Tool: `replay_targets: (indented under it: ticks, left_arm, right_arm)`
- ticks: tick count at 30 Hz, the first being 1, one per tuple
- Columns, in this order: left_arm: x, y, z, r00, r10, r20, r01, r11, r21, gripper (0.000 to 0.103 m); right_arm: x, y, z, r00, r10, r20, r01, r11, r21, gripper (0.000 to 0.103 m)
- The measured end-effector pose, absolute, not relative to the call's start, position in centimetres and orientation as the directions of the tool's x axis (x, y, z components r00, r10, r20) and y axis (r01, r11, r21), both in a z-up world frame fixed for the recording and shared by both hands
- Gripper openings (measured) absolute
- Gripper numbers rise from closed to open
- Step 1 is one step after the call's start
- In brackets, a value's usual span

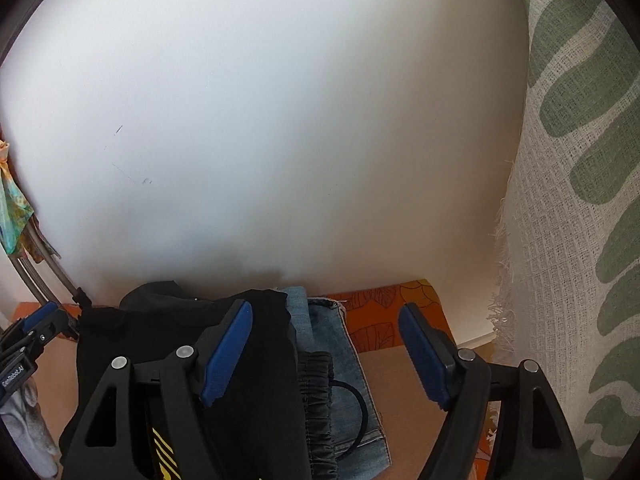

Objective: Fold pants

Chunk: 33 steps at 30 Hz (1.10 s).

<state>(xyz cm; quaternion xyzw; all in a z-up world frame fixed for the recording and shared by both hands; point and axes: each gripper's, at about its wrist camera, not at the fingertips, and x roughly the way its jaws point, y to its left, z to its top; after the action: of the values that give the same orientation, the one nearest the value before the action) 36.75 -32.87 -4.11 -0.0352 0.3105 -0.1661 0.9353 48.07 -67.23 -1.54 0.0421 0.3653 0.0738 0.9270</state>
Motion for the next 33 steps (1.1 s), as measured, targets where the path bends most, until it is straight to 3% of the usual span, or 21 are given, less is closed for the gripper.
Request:
replay_targets:
  ticks: [2,4,5,6,8,12,14,16,18,19,26,33]
  left_arm:
    - [36.4,-33.0,-4.1,0.749,-0.348,-0.564,0.307,0.936,-0.169,0.053]
    - [36.1,-33.1,-4.3,0.742,-0.355,-0.568,0.32,0.933,-0.164,0.053]
    - [36.1,-33.2,-4.4,0.739,-0.359,-0.571,0.324,0.931,-0.166,0.053]
    - [36.0,-33.2,-4.5,0.738,-0.362,-0.57,0.327,0.93,-0.168,0.053]
    - [35.8,-33.2,-4.6,0.739,-0.366,-0.565,0.334,0.928,-0.165,0.053]
    - [35.6,-32.5,-4.7,0.75,-0.363,-0.554,0.331,0.93,-0.161,0.053]
    - [36.0,-32.6,-4.6,0.752,-0.356,-0.555,0.326,0.933,-0.156,0.053]
    - [36.1,-32.7,-4.8,0.743,-0.355,-0.567,0.326,0.932,-0.157,0.053]
    - [35.7,-32.7,-4.7,0.747,-0.348,-0.566,0.329,0.934,-0.14,0.053]
    - [35.5,-32.4,-4.7,0.749,-0.347,-0.564,0.329,0.934,-0.137,0.053]
    - [34.0,-31.9,-4.0,0.726,-0.367,-0.582,0.349,0.925,-0.147,0.053]
    - [30.0,-30.8,-1.1,0.718,-0.388,-0.578,0.379,0.914,-0.143,0.057]
  right_arm:
    - [48.6,-67.4,-2.0,0.676,0.254,-0.692,-0.133,0.965,0.224,0.078]
    - [49.1,-67.4,-2.9,0.639,0.277,-0.718,-0.14,0.959,0.246,0.07]
    - [49.6,-67.2,-3.5,0.614,0.285,-0.736,-0.138,0.957,0.256,0.059]
    - [50.0,-67.1,-4.1,0.593,0.305,-0.745,-0.135,0.95,0.281,0.041]
    - [49.9,-67.0,-5.1,0.572,0.376,-0.729,-0.152,0.922,0.357,0.021]
    - [47.6,-64.0,-2.8,0.671,0.359,-0.649,-0.296,0.932,0.209,0.012]
    - [47.5,-62.8,-2.2,0.724,0.249,-0.644,-0.28,0.958,0.056,0.012]
    - [48.6,-62.4,-2.9,0.735,0.143,-0.663,-0.217,0.976,-0.03,0.021]
    - [49.0,-62.5,-3.3,0.742,0.07,-0.666,-0.165,0.983,-0.08,0.054]
    - [48.9,-62.7,-3.4,0.746,0.061,-0.664,-0.148,0.986,-0.076,0.059]
    - [47.0,-64.2,-2.3,0.743,0.077,-0.665,-0.1,0.995,0.004,0.067]
    - [39.4,-64.0,0.3,0.776,0.072,-0.626,-0.089,0.996,0.004,0.083]
